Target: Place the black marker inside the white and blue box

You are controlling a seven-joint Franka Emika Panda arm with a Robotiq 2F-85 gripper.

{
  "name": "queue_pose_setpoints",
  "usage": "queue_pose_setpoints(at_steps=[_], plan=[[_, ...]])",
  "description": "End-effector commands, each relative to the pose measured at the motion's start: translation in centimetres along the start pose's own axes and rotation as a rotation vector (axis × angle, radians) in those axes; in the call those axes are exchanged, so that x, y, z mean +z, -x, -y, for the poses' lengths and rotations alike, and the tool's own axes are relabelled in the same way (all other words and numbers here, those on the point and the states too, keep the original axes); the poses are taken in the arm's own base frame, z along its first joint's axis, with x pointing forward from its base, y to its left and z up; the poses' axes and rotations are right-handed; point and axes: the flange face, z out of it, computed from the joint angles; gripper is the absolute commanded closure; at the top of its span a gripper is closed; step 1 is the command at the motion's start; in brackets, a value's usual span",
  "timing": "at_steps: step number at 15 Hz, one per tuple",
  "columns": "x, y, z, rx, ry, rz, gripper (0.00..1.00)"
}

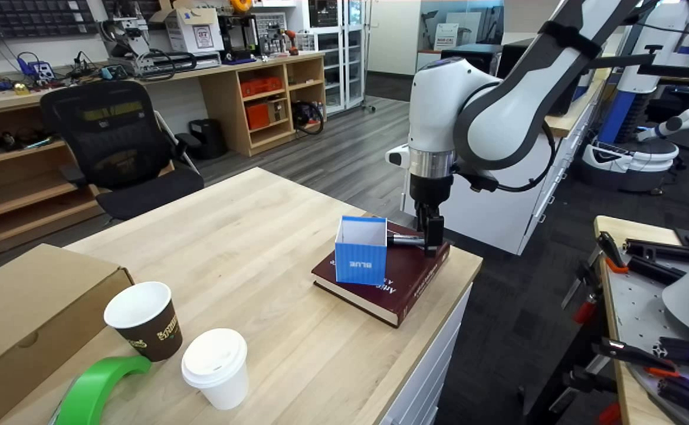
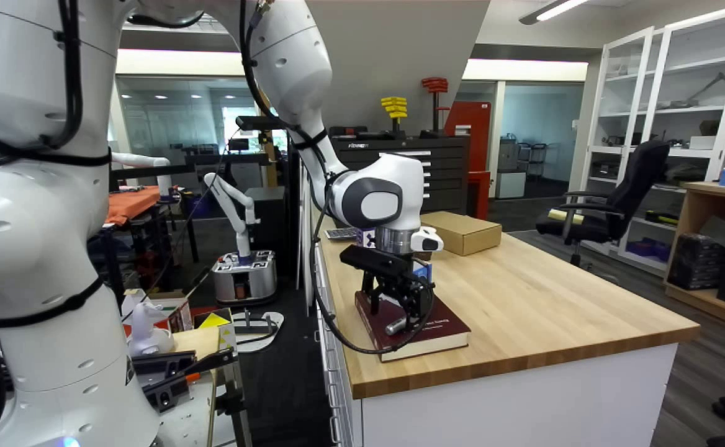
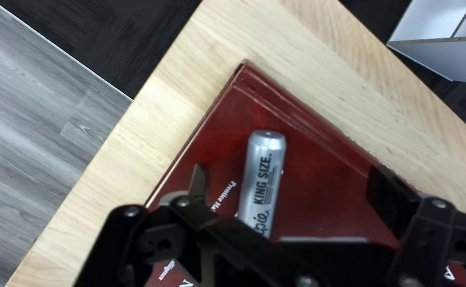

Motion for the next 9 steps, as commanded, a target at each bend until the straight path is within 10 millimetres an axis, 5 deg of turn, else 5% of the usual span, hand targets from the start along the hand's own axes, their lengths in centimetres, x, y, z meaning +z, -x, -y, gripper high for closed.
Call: queue_pose_setpoints(at_steps=[1, 9], plan=[[0.3, 0.4, -0.6, 0.001, -0.013, -0.033, 0.26], [-0.4, 0.9, -1.6, 0.019, 0.004, -0.076, 0.80]])
